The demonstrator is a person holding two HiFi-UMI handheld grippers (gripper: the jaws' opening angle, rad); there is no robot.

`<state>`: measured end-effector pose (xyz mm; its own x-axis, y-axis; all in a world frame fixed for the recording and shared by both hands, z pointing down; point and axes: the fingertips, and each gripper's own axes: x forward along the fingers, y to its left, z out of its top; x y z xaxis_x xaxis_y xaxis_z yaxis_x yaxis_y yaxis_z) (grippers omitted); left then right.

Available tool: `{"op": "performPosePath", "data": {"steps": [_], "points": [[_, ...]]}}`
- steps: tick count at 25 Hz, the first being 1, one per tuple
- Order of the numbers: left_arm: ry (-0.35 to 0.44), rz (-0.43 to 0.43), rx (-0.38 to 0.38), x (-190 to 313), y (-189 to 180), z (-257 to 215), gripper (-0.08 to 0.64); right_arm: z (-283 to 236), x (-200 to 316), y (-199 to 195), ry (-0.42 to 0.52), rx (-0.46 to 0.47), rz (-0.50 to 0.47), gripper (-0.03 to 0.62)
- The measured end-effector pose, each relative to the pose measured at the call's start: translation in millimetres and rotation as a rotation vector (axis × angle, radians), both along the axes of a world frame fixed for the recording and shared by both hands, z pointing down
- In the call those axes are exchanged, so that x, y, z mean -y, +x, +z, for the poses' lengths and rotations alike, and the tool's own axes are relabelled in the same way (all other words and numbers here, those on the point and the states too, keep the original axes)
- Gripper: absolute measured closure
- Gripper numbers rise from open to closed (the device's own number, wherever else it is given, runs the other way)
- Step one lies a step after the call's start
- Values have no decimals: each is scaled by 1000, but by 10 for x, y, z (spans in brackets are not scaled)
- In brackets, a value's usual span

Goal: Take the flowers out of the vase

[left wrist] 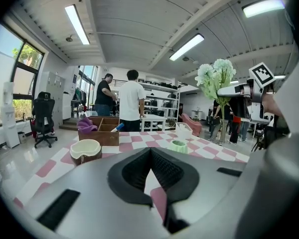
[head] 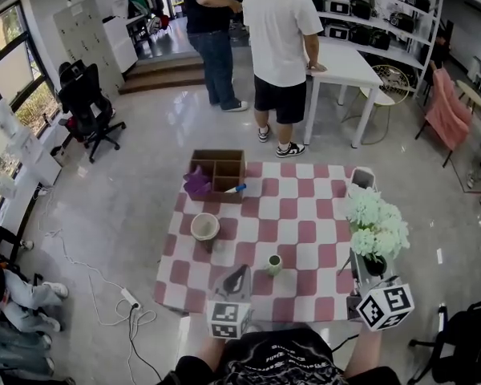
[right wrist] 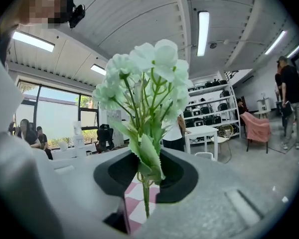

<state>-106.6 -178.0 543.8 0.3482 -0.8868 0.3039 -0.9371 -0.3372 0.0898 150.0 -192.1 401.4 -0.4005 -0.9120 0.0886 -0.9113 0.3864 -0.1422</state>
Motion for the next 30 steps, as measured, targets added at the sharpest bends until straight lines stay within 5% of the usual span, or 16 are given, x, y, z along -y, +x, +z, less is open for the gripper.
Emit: {"op": "performPosePath", "data": {"steps": [30], "points": [[-37,-15,51,126,21,96,549,1063,14,323,-472,-61,-25,505]]}}
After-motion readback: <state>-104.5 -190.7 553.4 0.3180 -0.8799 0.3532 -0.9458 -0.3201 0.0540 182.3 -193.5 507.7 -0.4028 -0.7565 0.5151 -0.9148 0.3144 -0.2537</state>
